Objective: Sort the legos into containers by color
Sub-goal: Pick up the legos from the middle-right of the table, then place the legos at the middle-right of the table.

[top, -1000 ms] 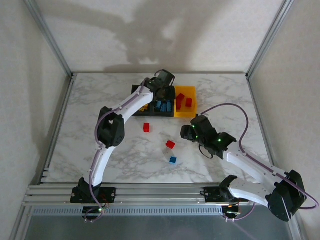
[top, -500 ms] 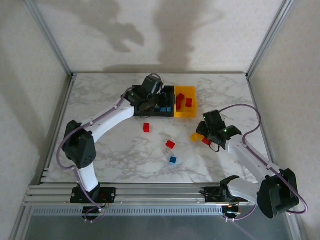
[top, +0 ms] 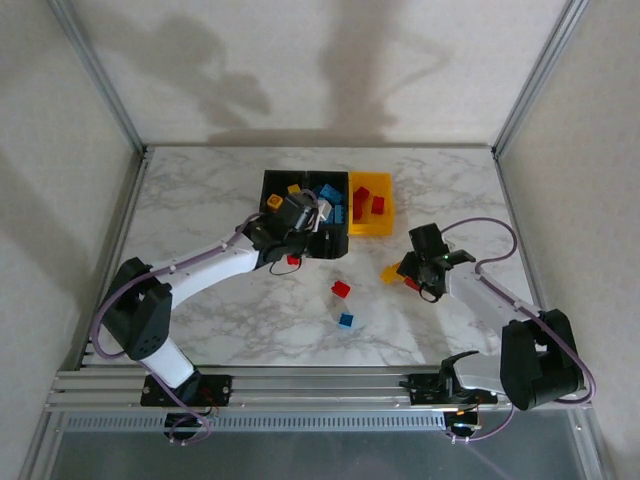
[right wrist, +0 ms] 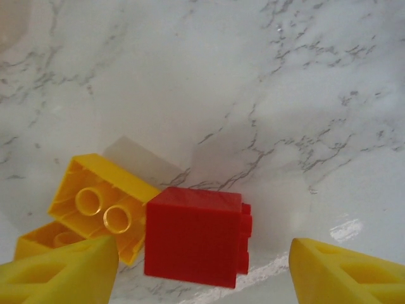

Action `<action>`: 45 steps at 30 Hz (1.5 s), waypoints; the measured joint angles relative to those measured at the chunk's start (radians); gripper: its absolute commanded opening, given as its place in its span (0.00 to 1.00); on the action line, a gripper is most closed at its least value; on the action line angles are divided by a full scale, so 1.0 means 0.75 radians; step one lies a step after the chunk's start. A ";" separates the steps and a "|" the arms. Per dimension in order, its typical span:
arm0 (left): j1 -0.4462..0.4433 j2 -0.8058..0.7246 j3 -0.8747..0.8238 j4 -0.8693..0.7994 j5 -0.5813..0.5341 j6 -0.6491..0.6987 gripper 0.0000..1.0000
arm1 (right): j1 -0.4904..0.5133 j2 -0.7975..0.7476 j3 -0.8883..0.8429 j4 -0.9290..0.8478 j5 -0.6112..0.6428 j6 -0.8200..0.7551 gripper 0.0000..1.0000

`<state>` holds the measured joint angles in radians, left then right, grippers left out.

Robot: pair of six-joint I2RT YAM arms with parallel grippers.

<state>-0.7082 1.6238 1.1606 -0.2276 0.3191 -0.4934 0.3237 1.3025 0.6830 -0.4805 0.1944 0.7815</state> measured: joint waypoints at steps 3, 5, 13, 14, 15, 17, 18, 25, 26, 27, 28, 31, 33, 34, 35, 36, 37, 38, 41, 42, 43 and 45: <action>0.000 0.000 0.000 0.015 -0.001 0.000 0.78 | -0.011 0.028 -0.014 0.028 -0.012 -0.001 0.68; 0.000 0.000 0.000 0.019 -0.001 0.000 0.78 | -0.012 0.044 -0.022 0.047 -0.018 -0.004 0.66; 0.000 0.000 0.000 0.021 -0.001 -0.008 0.77 | -0.036 0.062 -0.050 0.112 -0.036 -0.011 0.45; 0.000 0.000 0.000 0.021 -0.001 -0.010 0.77 | -0.040 0.065 -0.052 0.118 -0.039 -0.015 0.41; 0.000 0.000 0.000 0.022 -0.001 -0.010 0.77 | -0.040 0.065 -0.052 0.129 -0.040 -0.016 0.38; 0.000 0.000 0.000 0.023 -0.001 -0.010 0.77 | -0.042 0.065 -0.052 0.143 -0.041 -0.022 0.34; -0.001 0.000 0.000 0.025 -0.001 -0.011 0.77 | -0.042 0.065 -0.052 0.145 -0.042 -0.024 0.32; -0.001 0.000 0.000 0.030 -0.002 -0.036 0.77 | -0.042 0.003 -0.052 0.103 -0.041 -0.040 0.30; -0.001 0.000 0.000 0.031 -0.005 -0.040 0.77 | -0.042 -0.019 -0.051 0.089 -0.041 -0.041 0.30; -0.002 0.000 0.000 0.031 -0.008 -0.042 0.77 | -0.042 -0.045 -0.047 0.069 -0.041 -0.046 0.30; -0.003 0.000 0.000 0.031 -0.014 -0.045 0.77 | -0.042 -0.067 -0.036 0.048 -0.041 -0.050 0.30; -0.003 0.000 0.000 0.033 -0.040 -0.056 0.77 | -0.042 -0.095 0.032 0.004 -0.044 -0.075 0.30; -0.003 0.000 0.000 0.034 -0.050 -0.064 0.77 | -0.042 -0.094 0.090 -0.008 -0.049 -0.090 0.29; -0.003 -0.001 0.000 0.035 -0.059 -0.069 0.77 | -0.042 -0.094 0.120 -0.011 -0.052 -0.099 0.29; -0.003 -0.001 0.000 0.035 -0.066 -0.072 0.77 | -0.042 -0.092 0.144 -0.011 -0.055 -0.107 0.29; -0.003 -0.003 -0.001 0.035 -0.074 -0.076 0.77 | -0.042 -0.086 0.171 -0.013 -0.056 -0.116 0.29; -0.003 -0.006 -0.004 0.034 -0.079 -0.077 0.77 | -0.042 -0.075 0.198 -0.014 -0.057 -0.122 0.29; -0.003 -0.011 -0.006 0.034 -0.083 -0.080 0.77 | -0.042 -0.065 0.218 -0.013 -0.062 -0.128 0.29; -0.001 -0.037 -0.024 0.035 -0.103 -0.081 0.77 | -0.042 -0.022 0.257 -0.012 -0.087 -0.150 0.28; 0.002 -0.048 -0.033 0.035 -0.106 -0.081 0.77 | -0.039 -0.010 0.259 -0.012 -0.092 -0.153 0.29; 0.004 -0.057 -0.038 0.035 -0.108 -0.081 0.77 | -0.035 -0.003 0.259 -0.013 -0.093 -0.154 0.28; 0.007 -0.072 -0.049 0.035 -0.112 -0.081 0.77 | -0.020 0.012 0.258 -0.013 -0.103 -0.154 0.29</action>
<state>-0.7029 1.5700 1.1240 -0.2012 0.2348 -0.5545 0.3084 1.3113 0.8768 -0.4904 0.1169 0.6662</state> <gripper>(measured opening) 0.770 0.403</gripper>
